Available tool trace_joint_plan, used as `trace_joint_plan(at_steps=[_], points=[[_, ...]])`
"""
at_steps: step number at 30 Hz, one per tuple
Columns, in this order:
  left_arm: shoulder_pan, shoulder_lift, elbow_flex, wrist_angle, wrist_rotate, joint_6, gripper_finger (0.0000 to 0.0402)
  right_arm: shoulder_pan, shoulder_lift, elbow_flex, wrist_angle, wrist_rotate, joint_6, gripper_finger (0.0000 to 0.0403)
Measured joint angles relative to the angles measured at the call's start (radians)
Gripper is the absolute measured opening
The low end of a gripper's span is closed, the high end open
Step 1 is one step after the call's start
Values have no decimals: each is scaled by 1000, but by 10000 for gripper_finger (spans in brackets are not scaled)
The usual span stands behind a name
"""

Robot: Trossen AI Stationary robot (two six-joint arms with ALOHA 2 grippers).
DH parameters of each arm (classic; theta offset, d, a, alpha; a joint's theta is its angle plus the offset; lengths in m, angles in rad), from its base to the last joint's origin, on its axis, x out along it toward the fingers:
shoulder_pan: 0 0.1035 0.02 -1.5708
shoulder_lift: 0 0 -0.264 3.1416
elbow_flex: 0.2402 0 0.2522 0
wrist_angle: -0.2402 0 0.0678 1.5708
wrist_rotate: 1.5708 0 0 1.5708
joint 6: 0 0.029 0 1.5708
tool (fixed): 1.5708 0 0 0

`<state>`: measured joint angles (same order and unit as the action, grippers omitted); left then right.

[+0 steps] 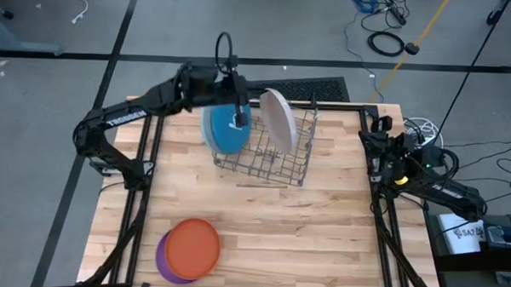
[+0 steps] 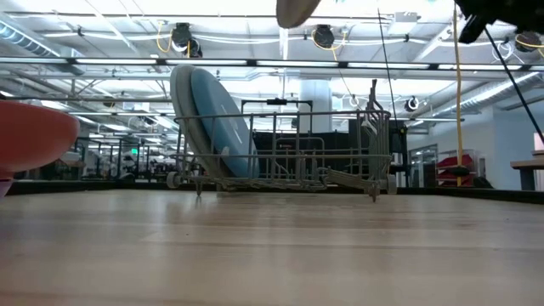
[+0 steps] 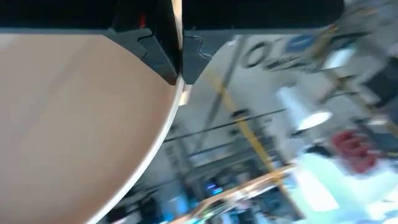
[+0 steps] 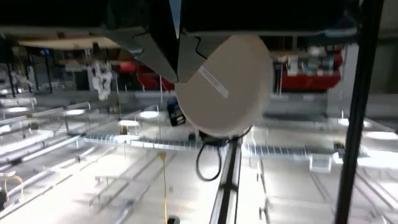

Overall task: Sort dishes
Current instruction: Put the white plate into the dish rack

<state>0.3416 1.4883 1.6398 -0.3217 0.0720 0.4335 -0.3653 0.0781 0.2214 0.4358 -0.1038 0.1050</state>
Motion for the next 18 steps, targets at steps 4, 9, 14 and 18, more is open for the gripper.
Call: trace_joint_plan(at_steps=[4, 9, 14, 18], points=[[90, 0, 0, 4, 267, -34, 0, 0, 108, 131, -135, 0, -43, 17], [173, 13, 0, 16, 471, 24, 0, 0, 271, 246, -203, -2, -97, 37], [255, 48, 0, 40, 634, 46, 0, 1, 432, 334, -203, -62, -209, 56], [300, 94, 0, 49, 738, 42, 0, 1, 562, 413, -220, -90, -280, 80]])
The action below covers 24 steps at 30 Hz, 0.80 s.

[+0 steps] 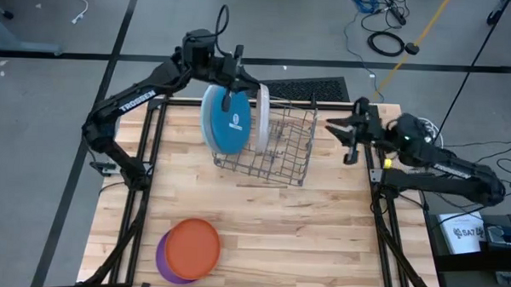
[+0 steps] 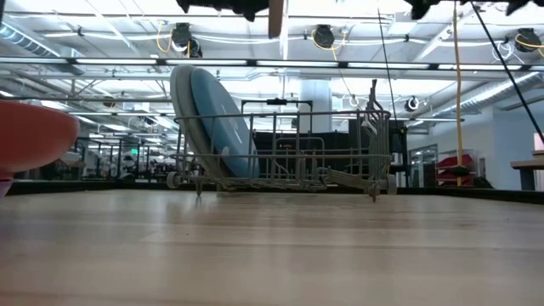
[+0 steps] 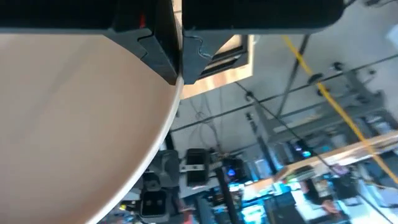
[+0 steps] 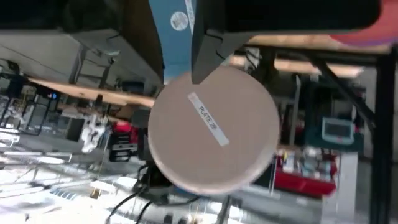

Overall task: Sort dishes
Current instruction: Put the white plate into the dish rack

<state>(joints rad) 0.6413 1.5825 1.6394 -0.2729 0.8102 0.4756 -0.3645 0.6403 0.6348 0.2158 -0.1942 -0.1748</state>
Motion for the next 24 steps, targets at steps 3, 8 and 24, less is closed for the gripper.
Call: trace_joint_plan(at_steps=[3, 8, 24], points=[[21, 36, 0, 30, 93, -23, 0, 0, 83, 52, -11, 4, -37, 102], [45, 106, 0, 107, 192, -131, 0, 0, 194, 123, -11, -53, -159, 138], [95, 237, 0, 208, 86, -585, 0, 96, 443, 375, -98, 79, -363, 194]])
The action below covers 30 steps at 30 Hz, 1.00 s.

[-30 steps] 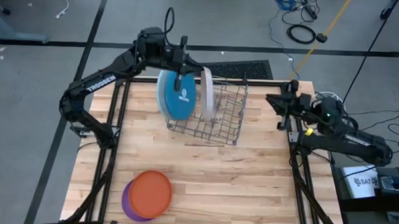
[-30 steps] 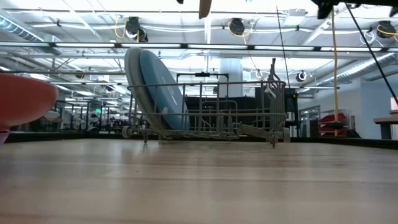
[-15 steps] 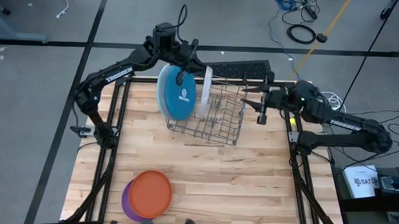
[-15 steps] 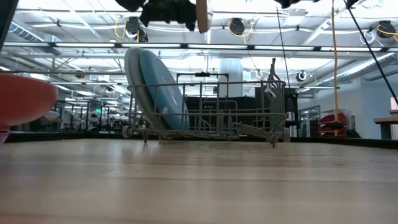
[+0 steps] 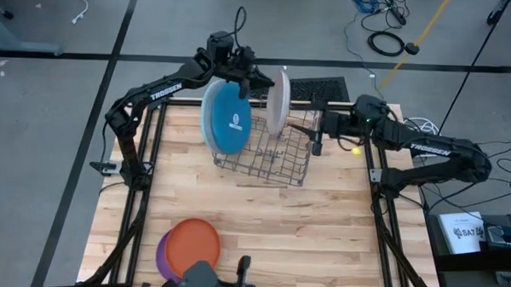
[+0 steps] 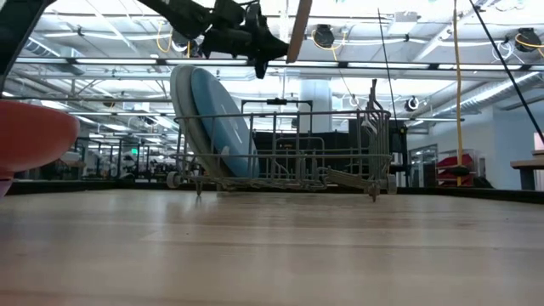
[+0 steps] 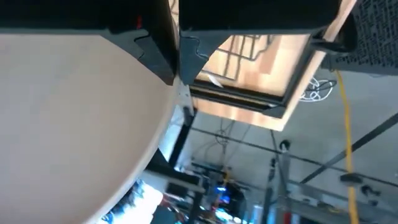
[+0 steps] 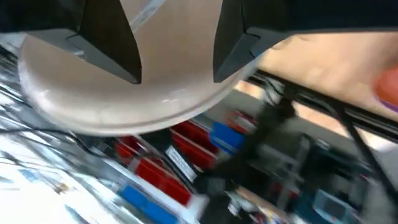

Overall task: Sort dishes
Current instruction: Put the white plate into the dish rack

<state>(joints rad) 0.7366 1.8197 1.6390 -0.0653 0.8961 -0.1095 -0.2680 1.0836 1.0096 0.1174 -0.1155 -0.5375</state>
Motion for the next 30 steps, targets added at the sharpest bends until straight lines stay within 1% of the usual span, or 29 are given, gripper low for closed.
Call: trace_joint_plan(at_steps=[2, 4, 7, 10, 15, 18, 22, 25, 26, 29, 30], points=[[15, 4, 0, 44, -7, -48, 0, 28, 5, 0, -2, 125, -2, 200], [31, 5, 0, 87, -31, -97, 0, 53, 5, 0, 3, 234, 55, 207], [44, 5, 0, 142, -89, -146, 0, 92, 5, 0, 26, 317, 172, 218], [50, 5, 0, 172, -117, -148, 0, 141, 15, 1, 90, 395, 226, 223], [50, 5, 0, 170, -121, -155, 0, 194, 76, 2, 168, 575, 239, 223], [49, 5, 0, 172, -110, -164, 0, 205, 114, 19, 176, 695, 282, 223], [49, 5, 0, 171, -107, -162, 0, 235, 173, 73, 187, 782, 312, 223], [49, 5, 0, 170, -102, -145, 0, 258, 239, 132, 185, 902, 313, 219], [49, 5, 0, 170, -99, -144, 0, 262, 260, 151, 184, 927, 310, 215], [50, 5, 0, 170, -91, -138, 0, 269, 316, 202, 179, 945, 326, 195], [50, 5, 0, 170, -86, -138, 0, 272, 334, 221, 178, 966, 337, 185]])
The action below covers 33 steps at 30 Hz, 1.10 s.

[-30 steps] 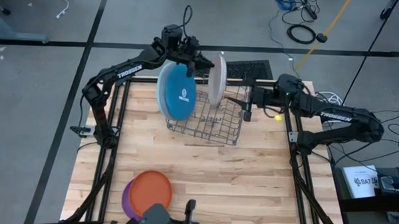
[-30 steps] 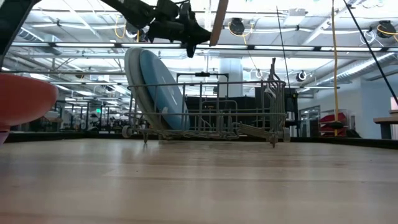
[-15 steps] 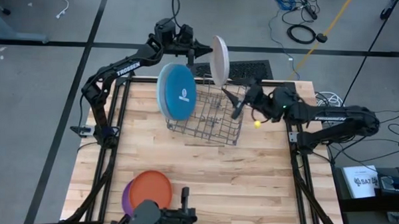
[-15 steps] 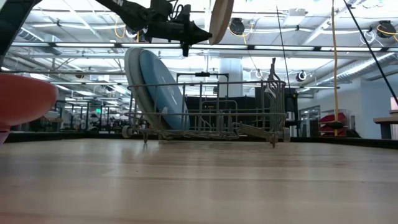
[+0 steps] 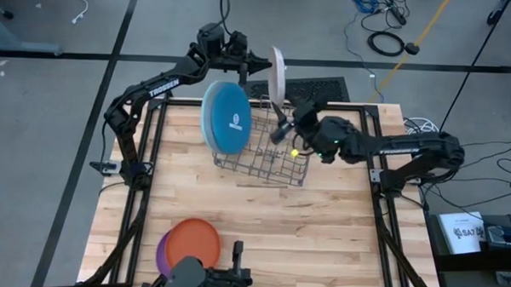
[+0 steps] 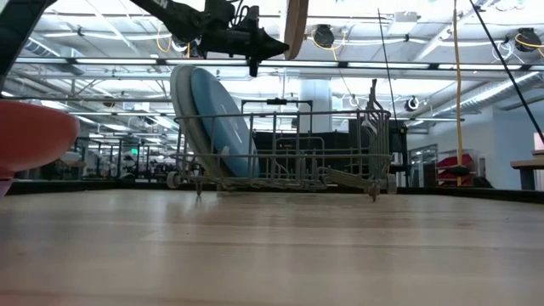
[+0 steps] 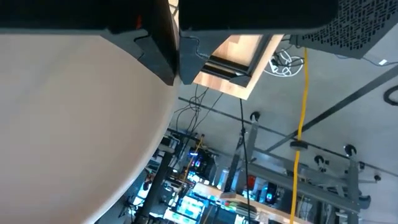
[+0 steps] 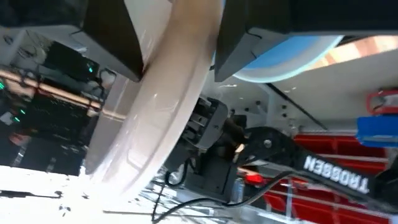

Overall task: Sort dishes
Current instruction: Put the white plate into the dish rack

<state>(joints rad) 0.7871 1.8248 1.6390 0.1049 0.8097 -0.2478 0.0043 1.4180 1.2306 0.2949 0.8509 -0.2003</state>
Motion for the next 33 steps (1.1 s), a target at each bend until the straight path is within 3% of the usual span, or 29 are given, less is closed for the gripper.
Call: trace_joint_plan(at_steps=[6, 10, 15, 18, 20, 24, 33], points=[[2, -1, -1, -5, 17, 28, 0, 36, 56, 57, -13, 174, -1, 98], [5, -8, -1, -5, 17, 48, 5, 60, 57, 57, -14, 260, -15, 91], [28, -41, -1, -3, 34, 51, 40, 88, 56, 57, -14, 356, -51, 65], [44, -65, -2, -5, 44, 51, 64, 100, 56, 57, -19, 409, -50, 21], [55, -87, 0, 5, 45, 50, 78, 113, 58, 57, -22, 374, -49, 1], [72, -128, 0, -9, 55, 47, 96, 130, 61, 55, -37, 385, -21, 4], [93, -195, 0, -130, 82, 53, 97, 157, 59, 55, -78, 370, 80, 3]])
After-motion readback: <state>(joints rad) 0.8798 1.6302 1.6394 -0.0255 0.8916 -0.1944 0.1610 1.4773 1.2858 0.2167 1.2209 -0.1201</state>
